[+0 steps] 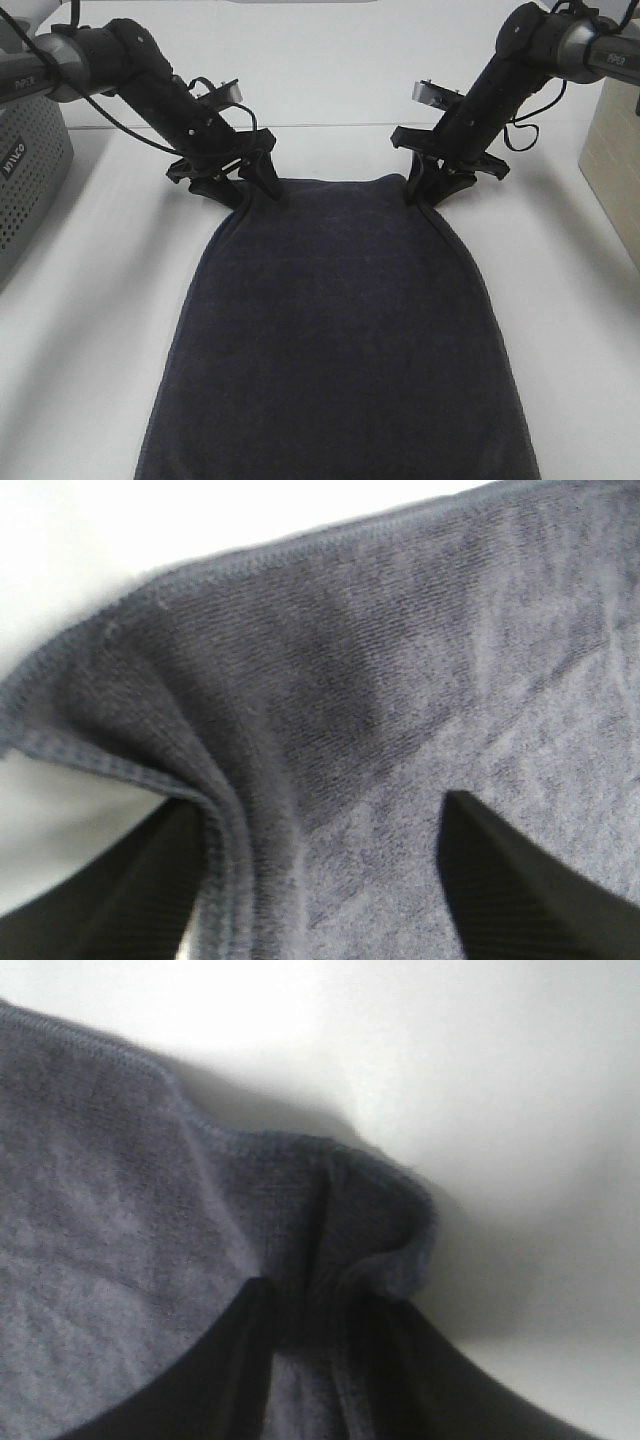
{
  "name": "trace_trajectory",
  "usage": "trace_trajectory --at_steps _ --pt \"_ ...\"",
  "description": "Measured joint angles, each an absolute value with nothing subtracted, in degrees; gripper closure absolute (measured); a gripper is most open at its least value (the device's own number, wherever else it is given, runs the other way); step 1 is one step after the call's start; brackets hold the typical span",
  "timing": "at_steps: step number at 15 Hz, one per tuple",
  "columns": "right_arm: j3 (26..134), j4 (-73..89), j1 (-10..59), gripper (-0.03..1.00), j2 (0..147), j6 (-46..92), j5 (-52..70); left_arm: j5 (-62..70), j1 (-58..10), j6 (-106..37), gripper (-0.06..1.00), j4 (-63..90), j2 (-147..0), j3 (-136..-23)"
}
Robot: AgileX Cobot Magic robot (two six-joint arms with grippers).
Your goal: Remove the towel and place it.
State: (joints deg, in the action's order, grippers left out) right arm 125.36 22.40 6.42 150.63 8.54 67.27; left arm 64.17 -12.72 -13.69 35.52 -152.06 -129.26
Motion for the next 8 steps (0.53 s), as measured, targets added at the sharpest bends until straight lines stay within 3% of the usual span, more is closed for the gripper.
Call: trace_trajectory --at_steps 2,4,5,8 --pt "125.36 21.49 6.42 0.89 150.69 7.62 66.46 64.11 -12.72 -13.29 0.57 35.35 -152.52 -129.26" --pt "125.36 21.54 6.42 0.95 150.69 7.62 66.35 63.88 -12.72 -13.29 0.86 34.89 -152.98 -129.2" --pt "125.36 21.54 6.42 0.95 150.69 7.62 66.35 63.77 -12.72 -13.29 0.91 34.95 -153.04 -129.2" --pt "125.48 21.49 6.47 0.95 150.69 7.62 66.35 63.71 -12.72 -13.52 0.92 34.95 -153.04 -129.26"
